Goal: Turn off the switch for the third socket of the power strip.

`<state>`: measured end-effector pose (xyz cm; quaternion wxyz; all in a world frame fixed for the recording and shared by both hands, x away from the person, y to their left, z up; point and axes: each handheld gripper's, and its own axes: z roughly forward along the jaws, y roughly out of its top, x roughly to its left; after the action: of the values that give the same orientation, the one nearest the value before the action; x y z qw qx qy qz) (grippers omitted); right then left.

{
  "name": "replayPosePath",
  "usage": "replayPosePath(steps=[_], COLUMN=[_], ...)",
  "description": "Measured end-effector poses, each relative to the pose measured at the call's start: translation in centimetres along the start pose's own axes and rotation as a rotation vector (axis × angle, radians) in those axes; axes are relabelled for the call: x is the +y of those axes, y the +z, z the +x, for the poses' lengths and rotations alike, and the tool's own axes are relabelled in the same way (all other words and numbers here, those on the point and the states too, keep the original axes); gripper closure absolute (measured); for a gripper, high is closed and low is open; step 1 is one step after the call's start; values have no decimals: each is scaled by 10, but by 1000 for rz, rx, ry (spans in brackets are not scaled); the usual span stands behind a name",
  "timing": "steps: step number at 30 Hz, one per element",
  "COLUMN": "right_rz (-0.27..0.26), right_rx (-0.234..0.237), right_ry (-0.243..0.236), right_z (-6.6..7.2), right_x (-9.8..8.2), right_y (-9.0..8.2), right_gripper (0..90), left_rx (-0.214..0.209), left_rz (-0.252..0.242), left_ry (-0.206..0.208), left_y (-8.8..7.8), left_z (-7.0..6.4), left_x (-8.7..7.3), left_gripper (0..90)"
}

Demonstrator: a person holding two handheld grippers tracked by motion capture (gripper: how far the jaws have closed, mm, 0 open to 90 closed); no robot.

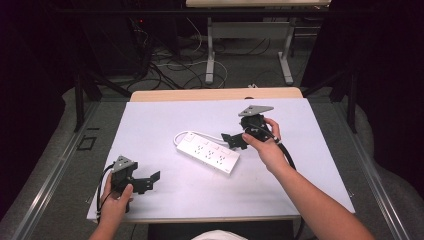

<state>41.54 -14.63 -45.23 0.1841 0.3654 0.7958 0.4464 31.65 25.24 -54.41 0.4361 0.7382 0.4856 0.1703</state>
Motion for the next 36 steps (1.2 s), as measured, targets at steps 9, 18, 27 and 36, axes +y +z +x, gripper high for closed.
replayPosePath(steps=[9, 18, 27, 36], right_rz=[-24, -54, -91, -136], right_rx=[-16, -58, -90, -125], right_ry=[26, 89, 113, 136], right_z=[-8, -24, -35, -41], right_x=[-15, -30, -39, -51], right_y=[-14, -31, -45, -63], right_gripper=[8, 19, 25, 29], left_rx=[-12, -11, -16, 3], left_rz=[12, 6, 15, -5], left_ry=[9, 2, 4, -3], left_y=[0, -3, -5, -5], left_z=[-1, -1, -1, -2], left_x=[1, -1, -1, -2], left_gripper=[3, 4, 3, 4])
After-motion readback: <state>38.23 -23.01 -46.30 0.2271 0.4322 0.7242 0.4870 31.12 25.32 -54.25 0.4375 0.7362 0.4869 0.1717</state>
